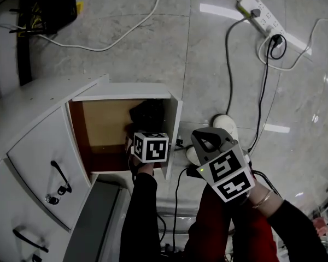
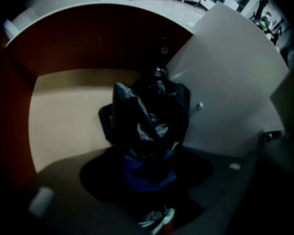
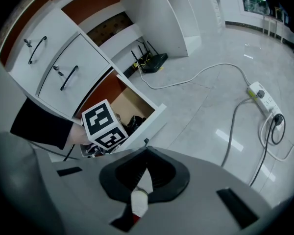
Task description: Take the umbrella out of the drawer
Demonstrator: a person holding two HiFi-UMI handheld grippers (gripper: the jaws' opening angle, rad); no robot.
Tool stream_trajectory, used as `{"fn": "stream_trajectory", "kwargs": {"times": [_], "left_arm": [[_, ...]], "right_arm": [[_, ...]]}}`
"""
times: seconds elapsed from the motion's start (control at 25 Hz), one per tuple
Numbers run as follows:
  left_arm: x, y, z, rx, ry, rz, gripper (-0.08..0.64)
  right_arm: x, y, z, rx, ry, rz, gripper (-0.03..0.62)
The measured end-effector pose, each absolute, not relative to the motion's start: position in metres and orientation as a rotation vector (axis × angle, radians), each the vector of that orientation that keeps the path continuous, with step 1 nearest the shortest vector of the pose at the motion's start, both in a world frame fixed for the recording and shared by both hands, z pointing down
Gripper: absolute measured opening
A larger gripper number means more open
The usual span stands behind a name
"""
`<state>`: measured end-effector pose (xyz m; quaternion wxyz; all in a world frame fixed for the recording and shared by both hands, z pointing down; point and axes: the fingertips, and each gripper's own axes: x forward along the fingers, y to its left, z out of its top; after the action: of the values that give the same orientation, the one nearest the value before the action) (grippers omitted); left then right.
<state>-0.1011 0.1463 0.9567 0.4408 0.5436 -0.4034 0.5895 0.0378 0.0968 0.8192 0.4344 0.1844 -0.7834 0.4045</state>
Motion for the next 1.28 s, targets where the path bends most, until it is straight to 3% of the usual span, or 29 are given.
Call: {"fn": "stream_trajectory", "kwargs": {"times": [0.4, 1.28], "left_arm": [[-0.097, 0.144, 0.943, 1.378, -0.969, 1.448, 0.234], [-0.095, 0.137, 0.828, 1.469, -1.05, 1.43, 0.229]], "right_arm": [[0.036, 0.09, 0.805, 0.459, -1.951, 0.982, -0.003], [0.025, 0.079, 0.722, 0.455, -1.997, 0.896, -0.002]]}}
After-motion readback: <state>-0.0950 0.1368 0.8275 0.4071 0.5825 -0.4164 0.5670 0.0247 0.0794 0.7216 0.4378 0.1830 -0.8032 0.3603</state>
